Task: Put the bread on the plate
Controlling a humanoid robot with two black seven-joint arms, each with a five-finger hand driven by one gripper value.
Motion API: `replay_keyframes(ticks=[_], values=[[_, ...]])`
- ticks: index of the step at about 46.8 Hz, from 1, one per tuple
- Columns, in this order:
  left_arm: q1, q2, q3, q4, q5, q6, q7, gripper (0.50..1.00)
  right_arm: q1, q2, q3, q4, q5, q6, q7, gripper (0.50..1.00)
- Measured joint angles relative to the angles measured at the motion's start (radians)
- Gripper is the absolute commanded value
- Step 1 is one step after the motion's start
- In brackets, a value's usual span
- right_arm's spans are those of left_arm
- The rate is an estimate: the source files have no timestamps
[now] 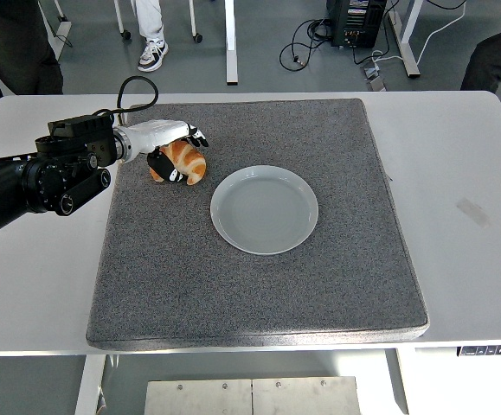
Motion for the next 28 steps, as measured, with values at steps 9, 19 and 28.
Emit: replay_keyframes(ticks=[9,19,28], values=[[-0.009,-0.002,0.029,0.013,0.001,0.001,-0.001,0.500,0.000,0.000,0.000,0.000,0.000,0.000,0.000,1.000],[-0.022,0.003,0.059,0.013,-0.005,-0.001,-0.023,0.500,0.000,0.000,0.000,0.000,0.000,0.000,0.000,1.000],[-0.132,0.010,0.043,-0.011,-0.016,-0.063,-0.025,0.500,0.000,0.000,0.000,0.000,0.000,0.000,0.000,1.000]])
